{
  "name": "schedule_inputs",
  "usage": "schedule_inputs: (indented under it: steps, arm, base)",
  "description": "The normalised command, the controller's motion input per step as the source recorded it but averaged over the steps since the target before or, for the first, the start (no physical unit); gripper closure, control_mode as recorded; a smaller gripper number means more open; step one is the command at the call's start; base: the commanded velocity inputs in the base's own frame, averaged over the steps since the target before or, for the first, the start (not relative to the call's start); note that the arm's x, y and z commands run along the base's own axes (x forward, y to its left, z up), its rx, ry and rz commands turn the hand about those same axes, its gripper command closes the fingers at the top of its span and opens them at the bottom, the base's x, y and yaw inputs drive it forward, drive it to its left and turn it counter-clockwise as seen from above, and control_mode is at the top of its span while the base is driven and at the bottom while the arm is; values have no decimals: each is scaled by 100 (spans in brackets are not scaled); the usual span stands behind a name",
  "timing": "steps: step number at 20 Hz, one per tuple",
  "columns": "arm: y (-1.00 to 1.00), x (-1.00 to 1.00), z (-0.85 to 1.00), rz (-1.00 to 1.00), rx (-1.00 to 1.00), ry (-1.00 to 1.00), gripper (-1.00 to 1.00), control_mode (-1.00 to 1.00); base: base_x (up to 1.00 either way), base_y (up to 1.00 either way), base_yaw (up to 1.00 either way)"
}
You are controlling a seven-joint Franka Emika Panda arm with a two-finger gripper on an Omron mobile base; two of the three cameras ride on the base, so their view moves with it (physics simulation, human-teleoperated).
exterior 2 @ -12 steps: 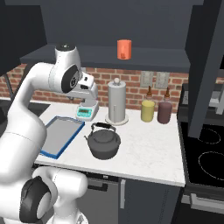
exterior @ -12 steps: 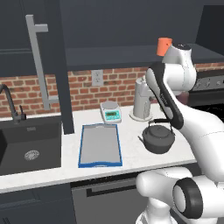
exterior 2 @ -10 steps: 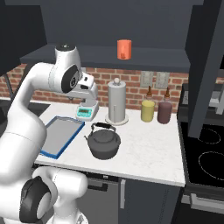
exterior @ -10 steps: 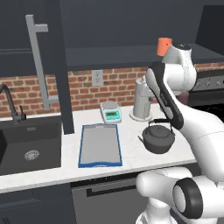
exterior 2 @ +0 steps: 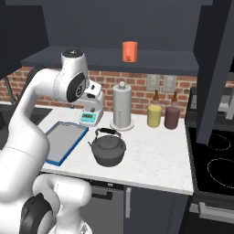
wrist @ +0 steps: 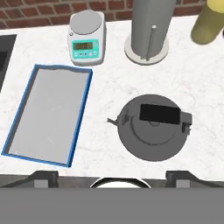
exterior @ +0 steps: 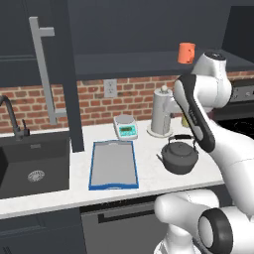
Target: Pick the kettle from the counter and place it on the tray. Then pick the mug from the cabinet and place it on the tray. Then close the cabinet doors.
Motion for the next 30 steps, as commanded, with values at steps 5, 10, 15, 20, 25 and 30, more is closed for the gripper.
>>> schedule_inputs:
  steps: [5,10,15,20,25,30]
  arm:
    - [-40,-23,-16,-39,5,-1,-100,-100]
    - [-37,-3,-25,-53,4,-9,-100,-100]
    - [-30,-2,-36,-61,6,-17,-100,-100]
    - [-15,5,-33,-47,11,-1,-100,-100]
    - [-3,26,-21,-9,22,5,-100,-100]
    - [0,21,-13,0,14,4,-100,-100]
  base:
    - [0,0,0]
    - [0,0,0]
    - [0,0,0]
    - [0,0,0]
    - [0,0,0]
    - [0,0,0]
